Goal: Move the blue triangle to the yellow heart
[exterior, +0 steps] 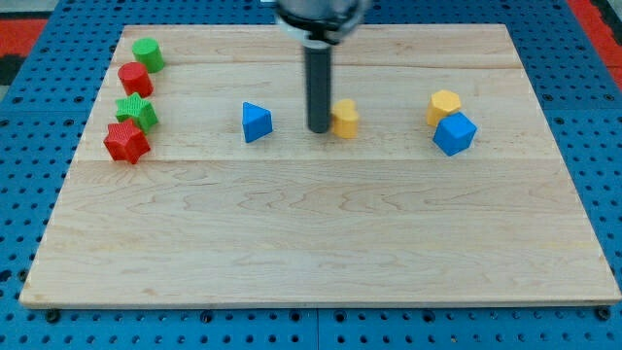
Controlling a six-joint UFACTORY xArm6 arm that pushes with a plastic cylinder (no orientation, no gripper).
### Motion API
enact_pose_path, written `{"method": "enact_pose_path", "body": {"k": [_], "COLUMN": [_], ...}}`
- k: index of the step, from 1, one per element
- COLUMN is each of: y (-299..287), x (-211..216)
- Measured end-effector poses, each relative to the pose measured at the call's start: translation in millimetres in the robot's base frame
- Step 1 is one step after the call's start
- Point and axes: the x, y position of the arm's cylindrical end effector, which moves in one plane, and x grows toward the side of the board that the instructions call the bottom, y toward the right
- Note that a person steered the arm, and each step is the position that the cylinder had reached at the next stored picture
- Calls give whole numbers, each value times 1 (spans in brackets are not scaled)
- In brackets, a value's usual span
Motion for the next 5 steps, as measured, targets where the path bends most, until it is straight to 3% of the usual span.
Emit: {"method": "enact_pose_path", "body": {"k": [1, 2, 3, 4, 5], "y": [41, 30, -21, -129, -179], "x": [9, 23, 59, 51, 7]}}
